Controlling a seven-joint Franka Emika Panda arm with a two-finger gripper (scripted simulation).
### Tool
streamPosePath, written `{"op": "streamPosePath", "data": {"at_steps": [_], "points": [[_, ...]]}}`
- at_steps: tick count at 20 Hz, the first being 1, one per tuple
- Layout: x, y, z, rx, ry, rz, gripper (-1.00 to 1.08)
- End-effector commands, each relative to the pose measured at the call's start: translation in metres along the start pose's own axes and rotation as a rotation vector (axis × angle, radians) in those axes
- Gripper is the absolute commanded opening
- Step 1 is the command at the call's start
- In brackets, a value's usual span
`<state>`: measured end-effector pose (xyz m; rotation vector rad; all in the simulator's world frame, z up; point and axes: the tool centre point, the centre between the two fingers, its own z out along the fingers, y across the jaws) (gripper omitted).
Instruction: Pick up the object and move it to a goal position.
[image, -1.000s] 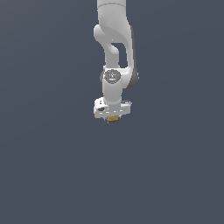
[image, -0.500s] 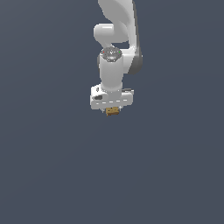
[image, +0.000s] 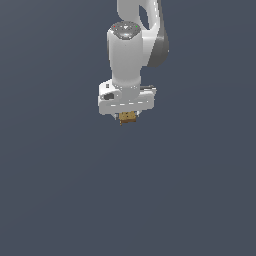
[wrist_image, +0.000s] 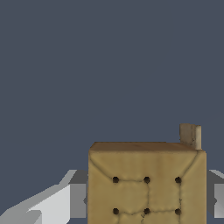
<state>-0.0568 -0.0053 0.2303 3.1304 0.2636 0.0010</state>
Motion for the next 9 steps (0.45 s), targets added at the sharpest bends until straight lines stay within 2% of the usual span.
{"op": "streamPosePath", "data": {"at_steps": [1, 9], "points": [[0.003, 0.001, -0.013, 0.0, -0.001, 0.0, -1.0], [0.007, 0.002, -0.028, 0.0, -0.001, 0.0, -1.0]]}}
